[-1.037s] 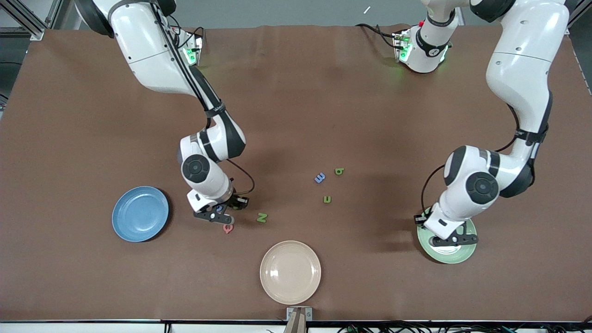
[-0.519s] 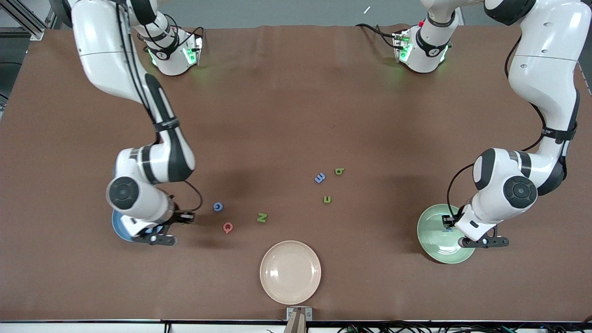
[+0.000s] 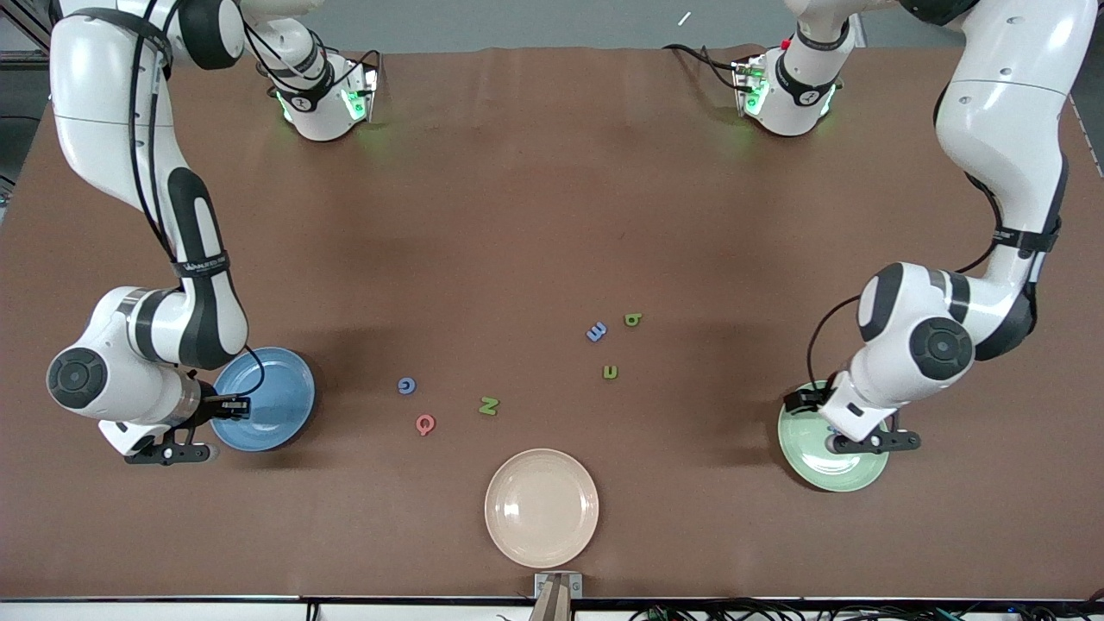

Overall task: Sort uppercase to blue plate, lowercase to green plate
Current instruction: 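Grasp the blue G with the right gripper while the left gripper grasps the green q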

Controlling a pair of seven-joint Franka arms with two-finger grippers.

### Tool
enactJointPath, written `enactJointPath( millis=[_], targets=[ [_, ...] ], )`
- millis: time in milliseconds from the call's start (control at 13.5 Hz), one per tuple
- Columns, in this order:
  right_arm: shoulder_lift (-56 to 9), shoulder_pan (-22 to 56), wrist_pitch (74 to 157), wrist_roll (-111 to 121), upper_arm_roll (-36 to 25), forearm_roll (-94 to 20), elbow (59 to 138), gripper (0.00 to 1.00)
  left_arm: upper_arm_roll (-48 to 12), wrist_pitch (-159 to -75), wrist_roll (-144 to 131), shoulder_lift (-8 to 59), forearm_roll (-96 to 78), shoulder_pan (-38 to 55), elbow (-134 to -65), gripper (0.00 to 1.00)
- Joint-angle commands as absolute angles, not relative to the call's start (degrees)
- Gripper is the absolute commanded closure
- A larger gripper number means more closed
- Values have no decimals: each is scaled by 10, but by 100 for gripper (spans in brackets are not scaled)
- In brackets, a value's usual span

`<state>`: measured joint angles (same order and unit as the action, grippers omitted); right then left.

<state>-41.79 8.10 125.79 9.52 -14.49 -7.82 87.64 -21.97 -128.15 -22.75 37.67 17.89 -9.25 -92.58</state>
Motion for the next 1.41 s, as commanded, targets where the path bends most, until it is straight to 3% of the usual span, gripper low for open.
enactJointPath(
  millis=[0, 222, 667, 1333],
  targets=[
    [-413, 85, 1263, 99, -137, -86, 887, 1, -242, -1276, -285, 349, 187, -76, -968, 1],
    [-410, 101, 1255, 88, -131, -89, 887, 0, -260, -1277, -369, 345, 187, -44, -987, 2],
    [-400, 209, 1226, -112, -119, -133, 886, 0, -260, -1287, -474, 364, 188, 55, -997, 8],
    [-412, 288, 1330, -167, -119, -170, 938, 1, -260, -1355, -570, 403, 219, 117, -1022, 22]
  ],
)
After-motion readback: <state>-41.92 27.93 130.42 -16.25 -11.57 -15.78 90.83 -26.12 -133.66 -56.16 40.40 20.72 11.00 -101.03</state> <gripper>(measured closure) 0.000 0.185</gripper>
